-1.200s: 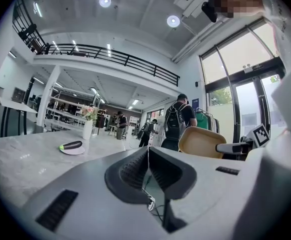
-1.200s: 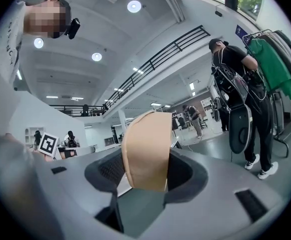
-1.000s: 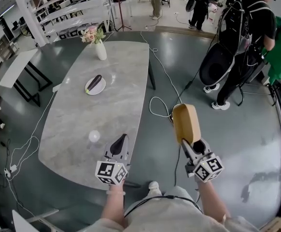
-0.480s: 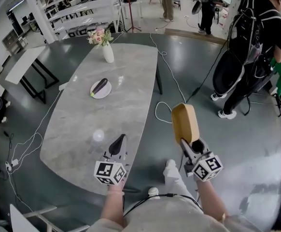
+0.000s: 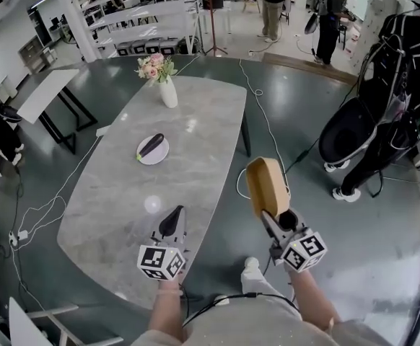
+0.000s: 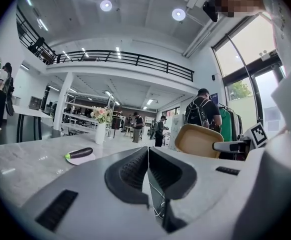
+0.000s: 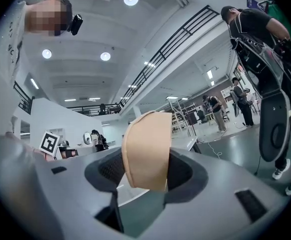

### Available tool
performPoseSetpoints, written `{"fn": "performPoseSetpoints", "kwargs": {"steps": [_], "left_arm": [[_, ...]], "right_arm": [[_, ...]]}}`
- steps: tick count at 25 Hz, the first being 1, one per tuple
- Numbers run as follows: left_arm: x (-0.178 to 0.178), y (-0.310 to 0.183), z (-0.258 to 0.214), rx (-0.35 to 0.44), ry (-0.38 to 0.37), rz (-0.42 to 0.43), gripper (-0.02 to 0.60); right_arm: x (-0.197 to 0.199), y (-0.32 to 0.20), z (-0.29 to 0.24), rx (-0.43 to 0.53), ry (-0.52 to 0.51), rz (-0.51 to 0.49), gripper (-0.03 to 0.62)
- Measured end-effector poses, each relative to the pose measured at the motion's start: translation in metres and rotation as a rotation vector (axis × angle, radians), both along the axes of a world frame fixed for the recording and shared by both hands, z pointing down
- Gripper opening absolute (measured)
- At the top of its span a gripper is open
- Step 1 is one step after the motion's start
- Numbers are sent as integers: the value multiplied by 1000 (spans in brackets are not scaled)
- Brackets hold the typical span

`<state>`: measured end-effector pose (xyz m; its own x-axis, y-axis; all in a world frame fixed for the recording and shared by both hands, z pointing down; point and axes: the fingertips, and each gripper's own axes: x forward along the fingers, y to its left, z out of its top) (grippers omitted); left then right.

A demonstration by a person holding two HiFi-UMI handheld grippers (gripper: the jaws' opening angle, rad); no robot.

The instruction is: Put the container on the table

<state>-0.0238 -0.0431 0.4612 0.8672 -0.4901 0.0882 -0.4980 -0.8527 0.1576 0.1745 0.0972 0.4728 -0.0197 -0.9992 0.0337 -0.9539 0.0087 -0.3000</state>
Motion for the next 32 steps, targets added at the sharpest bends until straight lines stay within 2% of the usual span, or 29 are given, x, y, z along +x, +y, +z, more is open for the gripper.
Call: {"fn": "performPoseSetpoints", "kwargs": {"steps": [16, 32], "left_arm": [[45, -41, 3, -18, -4, -131, 9], [68, -59, -3, 8, -15, -221, 9]], "right_arm": [[57, -63, 4, -7, -12, -135, 227], [84, -105, 9, -1, -28, -262, 227]]}}
